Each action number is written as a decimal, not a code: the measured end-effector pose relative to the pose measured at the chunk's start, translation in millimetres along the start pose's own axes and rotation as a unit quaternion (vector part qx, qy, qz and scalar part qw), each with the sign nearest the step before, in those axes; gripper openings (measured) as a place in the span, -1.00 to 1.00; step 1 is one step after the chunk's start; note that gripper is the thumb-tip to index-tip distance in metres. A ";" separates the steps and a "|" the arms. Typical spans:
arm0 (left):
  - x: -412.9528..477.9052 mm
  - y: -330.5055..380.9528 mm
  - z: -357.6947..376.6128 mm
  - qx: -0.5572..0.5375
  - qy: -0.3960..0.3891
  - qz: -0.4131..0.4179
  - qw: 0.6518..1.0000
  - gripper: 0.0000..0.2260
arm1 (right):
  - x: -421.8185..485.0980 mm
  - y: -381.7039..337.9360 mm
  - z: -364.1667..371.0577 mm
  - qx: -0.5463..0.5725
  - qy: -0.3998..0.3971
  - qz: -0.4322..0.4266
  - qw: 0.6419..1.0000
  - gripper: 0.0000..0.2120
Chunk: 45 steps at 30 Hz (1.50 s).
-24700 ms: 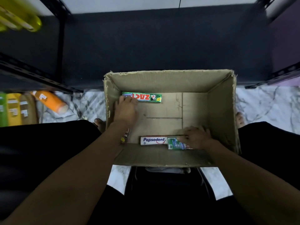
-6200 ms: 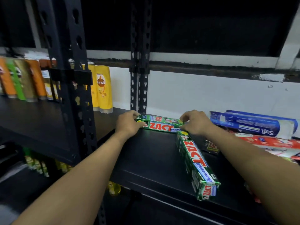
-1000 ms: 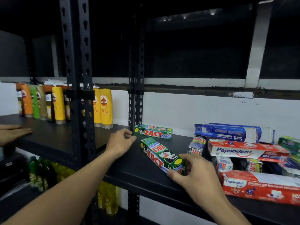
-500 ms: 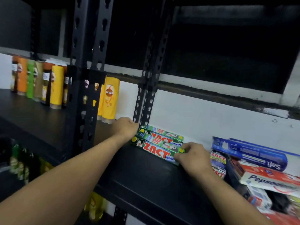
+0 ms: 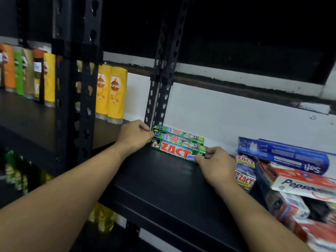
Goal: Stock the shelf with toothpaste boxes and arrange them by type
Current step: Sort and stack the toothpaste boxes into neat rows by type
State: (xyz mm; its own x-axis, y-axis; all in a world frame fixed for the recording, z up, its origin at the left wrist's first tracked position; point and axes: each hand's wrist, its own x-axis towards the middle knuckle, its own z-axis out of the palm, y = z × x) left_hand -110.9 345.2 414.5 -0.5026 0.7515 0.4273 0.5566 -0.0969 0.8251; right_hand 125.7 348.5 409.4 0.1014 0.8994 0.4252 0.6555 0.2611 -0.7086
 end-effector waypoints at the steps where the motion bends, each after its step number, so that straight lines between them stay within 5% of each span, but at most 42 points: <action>1: 1.0 -1.4 0.7 0.004 0.006 0.000 1.000 -0.91 | 0.5 0.5 0.5 -0.003 -0.001 0.000 1.000 -0.66; 7: 7.4 -5.4 2.5 0.035 0.024 0.010 0.999 -0.94 | 2.2 -1.3 -0.1 -0.017 -0.012 -0.019 1.000 -0.80; 45: 15.9 -15.6 5.2 -0.008 0.030 -0.011 0.999 -0.94 | 3.7 1.5 0.0 0.016 -0.043 -0.030 0.998 -0.80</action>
State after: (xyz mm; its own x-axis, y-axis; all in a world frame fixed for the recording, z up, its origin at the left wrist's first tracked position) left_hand -124.1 362.0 406.5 -0.5541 0.7125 0.4305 0.5348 -0.0915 0.8400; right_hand 127.1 352.3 409.9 -0.0041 0.9081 0.4187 0.6342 0.3261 -0.7010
